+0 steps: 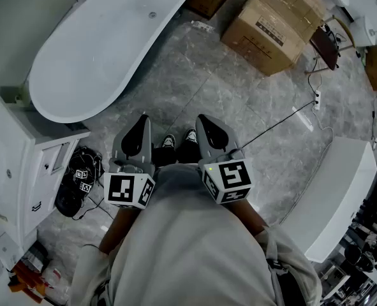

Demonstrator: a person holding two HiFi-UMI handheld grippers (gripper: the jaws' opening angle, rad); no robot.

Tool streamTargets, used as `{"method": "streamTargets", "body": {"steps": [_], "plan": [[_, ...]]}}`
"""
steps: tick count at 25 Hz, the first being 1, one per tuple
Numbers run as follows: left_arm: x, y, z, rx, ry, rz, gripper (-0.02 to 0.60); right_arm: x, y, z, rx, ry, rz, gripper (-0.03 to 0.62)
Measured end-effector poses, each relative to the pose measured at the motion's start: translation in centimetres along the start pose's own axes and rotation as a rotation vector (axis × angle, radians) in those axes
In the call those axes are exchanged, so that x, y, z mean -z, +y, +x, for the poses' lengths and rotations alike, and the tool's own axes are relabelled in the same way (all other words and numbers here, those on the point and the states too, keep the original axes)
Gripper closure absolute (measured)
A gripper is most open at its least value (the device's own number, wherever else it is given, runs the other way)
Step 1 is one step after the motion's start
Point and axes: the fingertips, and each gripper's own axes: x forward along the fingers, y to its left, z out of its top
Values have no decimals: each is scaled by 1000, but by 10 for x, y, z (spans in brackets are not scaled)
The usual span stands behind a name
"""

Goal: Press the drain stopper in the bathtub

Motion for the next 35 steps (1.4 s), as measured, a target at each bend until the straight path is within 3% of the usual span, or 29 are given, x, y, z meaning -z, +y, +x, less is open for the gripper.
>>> {"method": "streamTargets", "body": {"steps": [8,13,19,25,35], "plan": [[6,-30,30,1,16,30,581,-4,-50,3,-4,-9,2,597],[2,-37,47,-25,25,2,581,-17,-74,-3,-70,-66,95,597],[-6,-47,72,-80,20,-13,581,-27,-101,-9,-76,-78,7,595],[-6,-59,89,-154,-19,-15,581,-27,-127,-9,-114,-86,18,594],[6,-35,124,-190,31,-38,581,-34,-145,26,-130,-59,13,592]]}}
